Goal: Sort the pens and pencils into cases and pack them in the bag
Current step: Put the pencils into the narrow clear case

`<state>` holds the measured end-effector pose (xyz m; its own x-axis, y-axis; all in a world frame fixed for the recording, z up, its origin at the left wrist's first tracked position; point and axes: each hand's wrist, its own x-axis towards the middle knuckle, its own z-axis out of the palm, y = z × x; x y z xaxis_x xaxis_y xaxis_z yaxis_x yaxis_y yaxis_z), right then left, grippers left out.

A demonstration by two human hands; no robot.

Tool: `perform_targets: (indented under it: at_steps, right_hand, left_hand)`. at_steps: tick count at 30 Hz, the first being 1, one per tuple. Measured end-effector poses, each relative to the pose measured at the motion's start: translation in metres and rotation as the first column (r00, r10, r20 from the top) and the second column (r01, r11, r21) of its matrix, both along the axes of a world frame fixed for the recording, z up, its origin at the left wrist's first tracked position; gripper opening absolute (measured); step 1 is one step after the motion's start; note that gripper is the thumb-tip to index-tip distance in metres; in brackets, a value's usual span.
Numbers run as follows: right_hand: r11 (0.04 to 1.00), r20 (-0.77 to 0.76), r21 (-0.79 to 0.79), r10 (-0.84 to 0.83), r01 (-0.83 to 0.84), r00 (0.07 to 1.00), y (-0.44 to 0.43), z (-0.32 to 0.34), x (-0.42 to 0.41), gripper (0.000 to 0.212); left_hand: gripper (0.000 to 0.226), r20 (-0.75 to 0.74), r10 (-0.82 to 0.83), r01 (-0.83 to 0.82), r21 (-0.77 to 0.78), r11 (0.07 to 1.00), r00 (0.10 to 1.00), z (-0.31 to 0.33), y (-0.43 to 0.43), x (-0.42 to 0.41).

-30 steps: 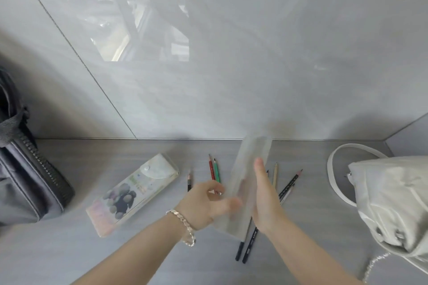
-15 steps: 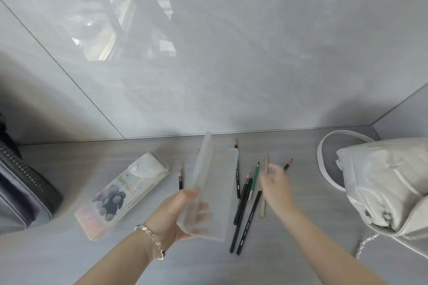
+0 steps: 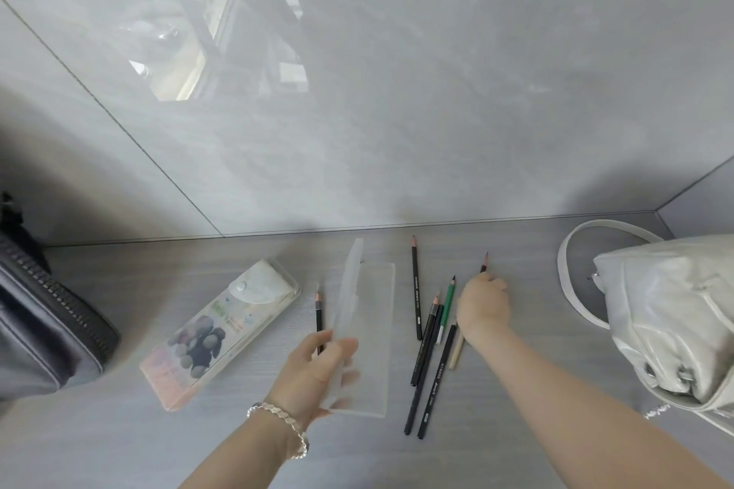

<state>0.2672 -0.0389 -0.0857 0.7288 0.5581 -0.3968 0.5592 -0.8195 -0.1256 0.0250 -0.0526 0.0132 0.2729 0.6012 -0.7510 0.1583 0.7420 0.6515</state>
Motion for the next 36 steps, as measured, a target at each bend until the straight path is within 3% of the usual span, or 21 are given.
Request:
perform_targets:
  at_steps: [4,7,10,14,16,21,27,30,32,36]
  right_hand:
    - [0.995,-0.001,-0.018,0.098,-0.098,0.995,-0.004,0.003,0.011,0.037]
    - [0.998,-0.169,0.044,0.049,-0.042,0.984,-0.007,0.019,0.019,0.032]
    - [0.975,-0.328,0.219,0.031,0.044,0.944,-0.009,0.056,0.013,0.007]
    - [0.829,-0.452,0.550,0.201,0.095,0.869,-0.014,0.107,-0.026,0.036]
    - [0.784,-0.440,0.617,0.272,0.068,0.855,-0.019,0.114,-0.053,0.034]
    - [0.841,-0.469,0.541,0.297,0.005,0.832,-0.031,0.109,-0.092,0.027]
    - [0.830,-0.511,0.555,0.282,0.061,0.812,-0.027,0.109,-0.074,0.027]
    - [0.841,-0.443,0.536,0.361,-0.080,0.821,-0.028,0.109,-0.073,0.006]
    - [0.830,-0.387,0.524,0.431,-0.190,0.815,-0.032,0.106,-0.080,0.021]
    - [0.819,-0.357,0.520,0.466,-0.243,0.809,-0.039,0.103,-0.091,0.013]
  left_hand:
    - [0.066,-0.012,-0.043,0.043,0.005,0.999,0.999,-0.002,-0.005,0.006]
    - [0.049,-0.021,-0.059,0.060,0.018,0.998,0.998,-0.004,-0.007,0.010]
    - [0.053,-0.045,-0.073,0.074,0.031,0.997,0.996,-0.008,-0.011,0.015]
    - [0.069,-0.076,-0.116,0.119,0.034,0.992,0.990,-0.011,-0.018,0.024]
    - [0.069,-0.082,-0.123,0.127,0.046,0.991,0.989,-0.010,-0.021,0.029]
    - [0.067,-0.030,0.018,-0.018,0.032,0.999,0.999,-0.010,-0.024,0.029]
    - [0.063,0.009,0.045,-0.045,0.043,0.998,0.999,-0.004,-0.023,0.017]
    - [0.067,0.017,0.014,-0.016,0.067,0.998,1.000,0.001,-0.023,0.017]
    - [0.069,0.006,-0.027,0.026,0.103,0.994,1.000,0.005,-0.026,0.020]
    - [0.073,-0.017,-0.032,0.034,0.171,0.985,0.999,0.010,-0.032,0.026]
